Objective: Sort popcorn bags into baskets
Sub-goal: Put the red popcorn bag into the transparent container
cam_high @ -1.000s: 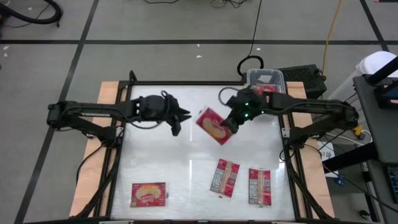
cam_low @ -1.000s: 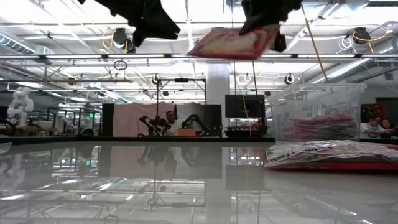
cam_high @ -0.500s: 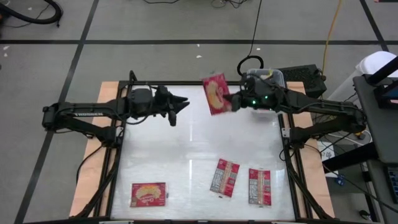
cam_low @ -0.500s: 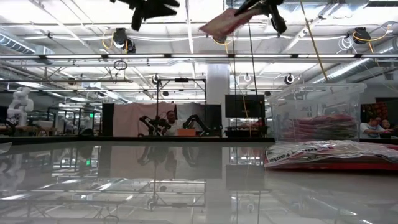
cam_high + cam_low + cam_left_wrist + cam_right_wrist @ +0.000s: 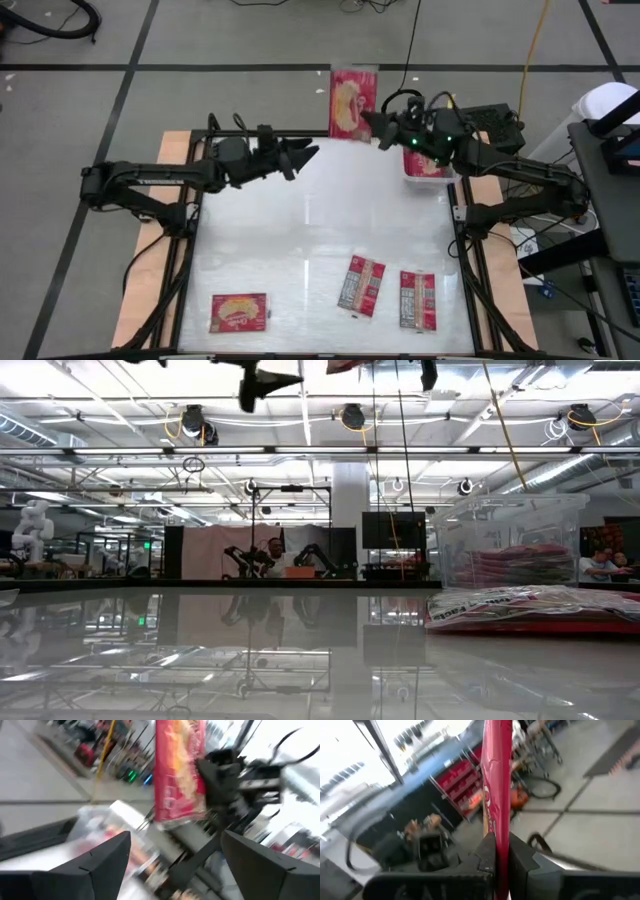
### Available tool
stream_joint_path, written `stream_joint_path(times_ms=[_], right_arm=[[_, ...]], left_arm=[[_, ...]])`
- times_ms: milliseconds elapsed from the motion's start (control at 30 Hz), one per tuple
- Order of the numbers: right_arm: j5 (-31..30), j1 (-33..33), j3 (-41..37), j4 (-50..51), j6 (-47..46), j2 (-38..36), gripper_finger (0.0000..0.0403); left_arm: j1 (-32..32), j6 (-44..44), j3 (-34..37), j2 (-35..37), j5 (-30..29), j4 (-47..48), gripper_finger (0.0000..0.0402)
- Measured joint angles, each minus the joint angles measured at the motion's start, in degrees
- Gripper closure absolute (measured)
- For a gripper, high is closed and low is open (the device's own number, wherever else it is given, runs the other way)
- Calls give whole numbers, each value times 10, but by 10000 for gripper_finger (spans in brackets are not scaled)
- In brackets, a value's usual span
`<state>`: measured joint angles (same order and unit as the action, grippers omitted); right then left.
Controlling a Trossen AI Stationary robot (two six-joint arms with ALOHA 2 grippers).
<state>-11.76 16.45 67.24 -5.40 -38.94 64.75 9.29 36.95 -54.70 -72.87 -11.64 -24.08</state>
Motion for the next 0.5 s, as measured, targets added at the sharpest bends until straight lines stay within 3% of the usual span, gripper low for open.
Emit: stream_joint_path(times_ms=[267, 500], right_arm=[[116, 40, 0, -102, 7, 0, 394], [134, 43, 0, -140, 8, 0, 394]], left_arm=[[-1, 12, -10, -88, -20, -216, 110], [-6, -58, -88, -162, 29, -297, 145]])
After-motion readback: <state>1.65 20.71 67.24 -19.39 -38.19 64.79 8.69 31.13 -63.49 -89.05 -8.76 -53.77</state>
